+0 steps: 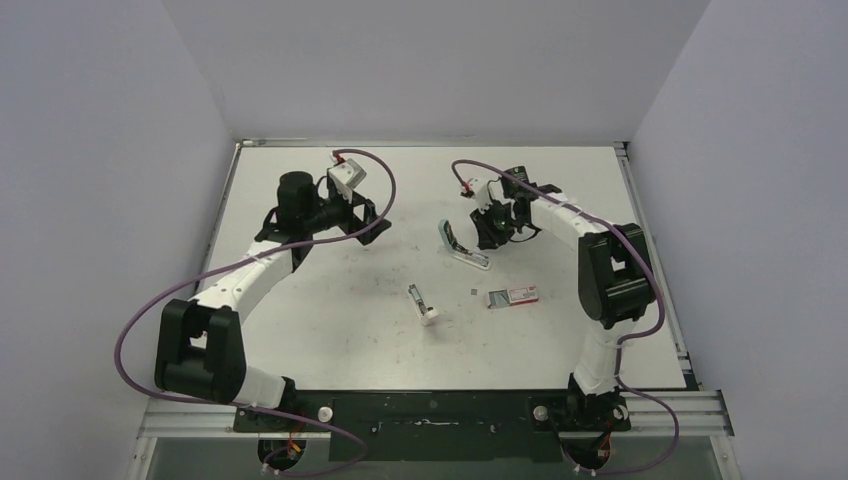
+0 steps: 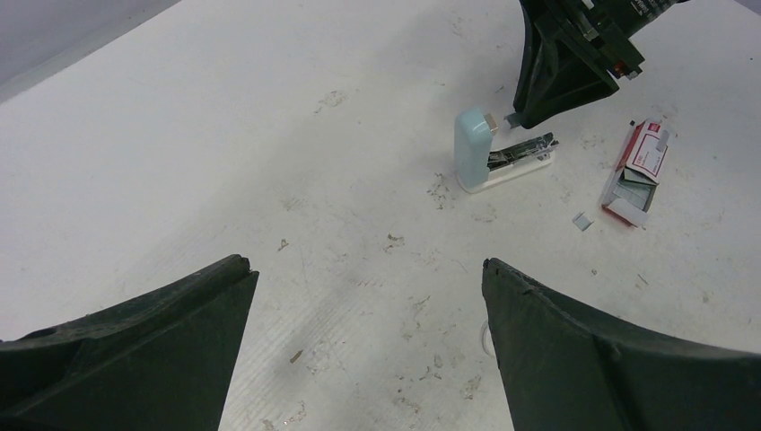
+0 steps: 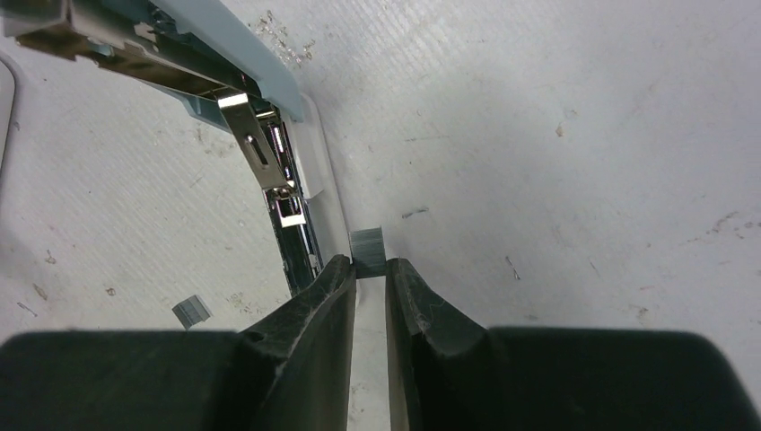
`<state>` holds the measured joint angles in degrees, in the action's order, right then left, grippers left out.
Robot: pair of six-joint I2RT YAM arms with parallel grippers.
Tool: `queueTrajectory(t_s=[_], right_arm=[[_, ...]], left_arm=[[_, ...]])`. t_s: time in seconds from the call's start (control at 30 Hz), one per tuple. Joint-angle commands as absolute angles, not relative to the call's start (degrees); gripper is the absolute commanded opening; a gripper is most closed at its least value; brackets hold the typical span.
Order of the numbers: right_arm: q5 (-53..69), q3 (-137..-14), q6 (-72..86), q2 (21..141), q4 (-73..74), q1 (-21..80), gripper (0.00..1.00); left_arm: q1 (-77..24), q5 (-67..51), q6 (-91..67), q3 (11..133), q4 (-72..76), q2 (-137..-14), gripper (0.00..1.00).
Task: Load the staples into the stapler
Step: Adjust the stapler at the center of the board, then install the staple into the stapler.
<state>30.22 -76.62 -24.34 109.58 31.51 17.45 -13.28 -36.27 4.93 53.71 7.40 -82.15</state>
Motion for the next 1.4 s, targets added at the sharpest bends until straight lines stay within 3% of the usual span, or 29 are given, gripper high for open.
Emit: queueTrajectory(t_s=[0.0, 0.4, 1.37], right_arm=[[25.0, -83.0, -25.5, 107.2, 39.1, 19.5, 0.08], [17.6, -96.7, -26.6, 113.8, 58.4, 26.0, 0.08], [9.9, -109.6, -21.0, 124.3, 68.8, 29.7, 0.05]], left_arm=[[-12.7, -37.0, 4.7, 54.0, 8.8, -78.8, 0.97], [-11.5, -37.2, 4.7, 53.0, 7.4, -75.5, 0.98], [-11.3, -37.0, 4.1, 54.0, 5.9, -73.0, 0.98]])
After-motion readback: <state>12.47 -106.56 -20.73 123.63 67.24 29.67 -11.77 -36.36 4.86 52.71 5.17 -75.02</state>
